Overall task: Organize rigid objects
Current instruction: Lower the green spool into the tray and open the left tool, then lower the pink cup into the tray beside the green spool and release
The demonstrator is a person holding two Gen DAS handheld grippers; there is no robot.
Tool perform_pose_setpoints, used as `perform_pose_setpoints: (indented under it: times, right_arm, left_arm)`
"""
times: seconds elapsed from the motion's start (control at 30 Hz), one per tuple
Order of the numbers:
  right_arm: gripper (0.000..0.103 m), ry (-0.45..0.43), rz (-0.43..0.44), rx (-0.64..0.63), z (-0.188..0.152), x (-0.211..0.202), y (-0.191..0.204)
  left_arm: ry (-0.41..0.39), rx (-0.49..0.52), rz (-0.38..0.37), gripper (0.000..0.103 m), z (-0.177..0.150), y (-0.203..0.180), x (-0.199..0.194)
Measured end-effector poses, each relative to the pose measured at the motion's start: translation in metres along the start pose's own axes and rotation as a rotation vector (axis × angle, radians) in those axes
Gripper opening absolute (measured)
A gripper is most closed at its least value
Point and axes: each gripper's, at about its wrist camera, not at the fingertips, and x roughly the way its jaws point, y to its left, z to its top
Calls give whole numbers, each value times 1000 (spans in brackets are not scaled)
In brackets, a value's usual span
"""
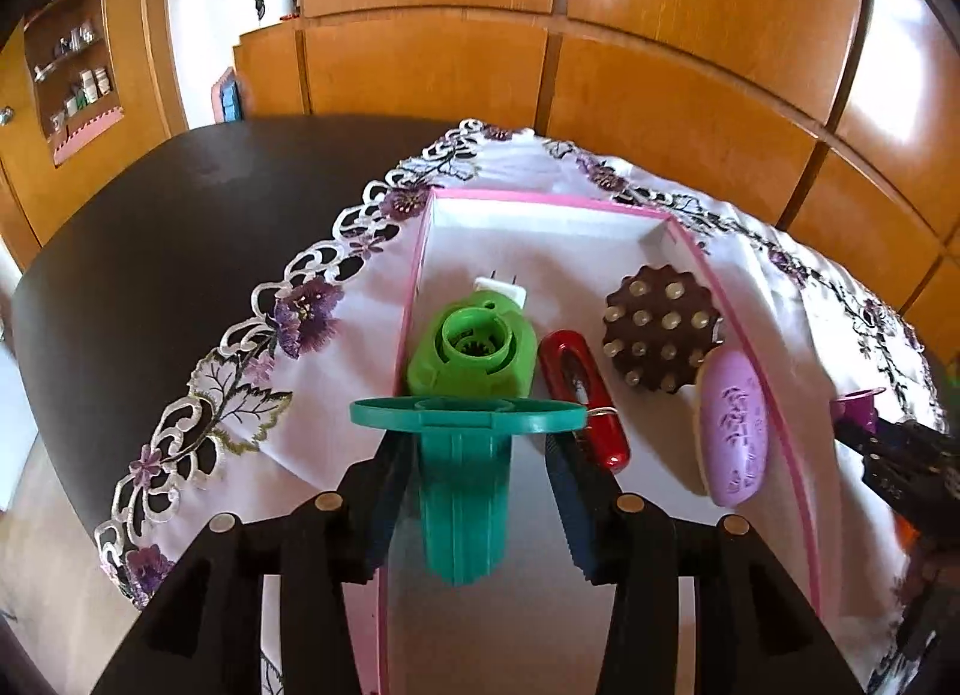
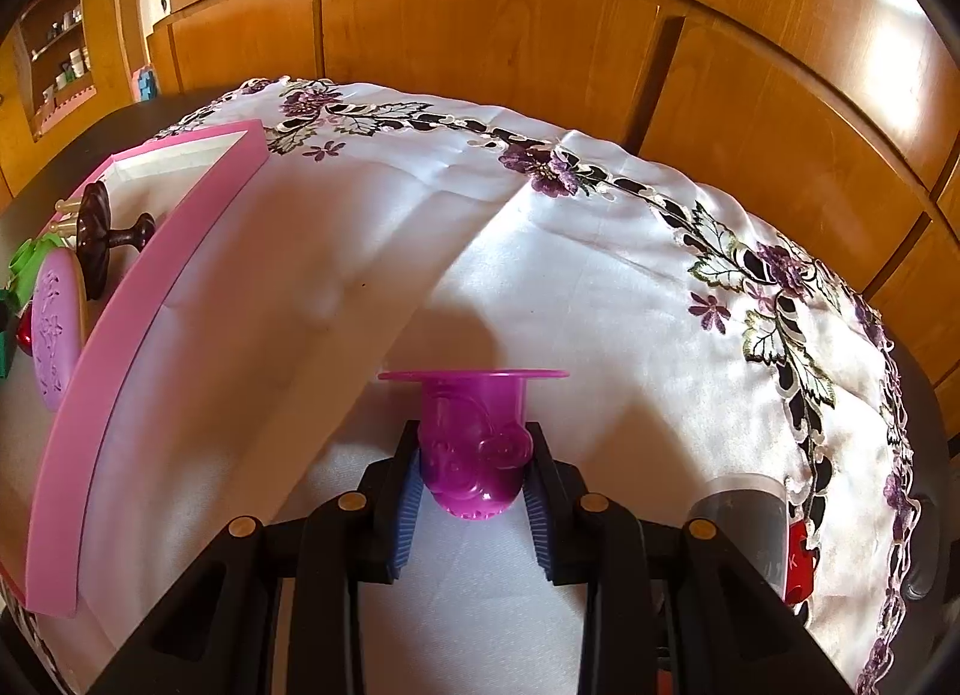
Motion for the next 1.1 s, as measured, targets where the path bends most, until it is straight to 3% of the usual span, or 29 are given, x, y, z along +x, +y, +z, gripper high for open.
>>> perform_pose_setpoints:
  times: [0.17, 0.5, 0.8, 1.1]
  right_arm:
    - [30, 0, -23, -2, 0, 0, 3]
    - [30, 17, -59, 6, 1, -2, 7]
    - [30, 7, 19, 33, -8, -23, 31]
    - [30, -108, 146, 14, 8, -77, 66]
  left_arm:
    - [-47, 6, 1, 48, -3, 0, -19]
    - [-108, -5, -10, 61, -15, 3, -51]
    - [-148, -21, 1, 63, -24, 9, -70]
    - [-160, -44, 8, 64, -30, 17, -75]
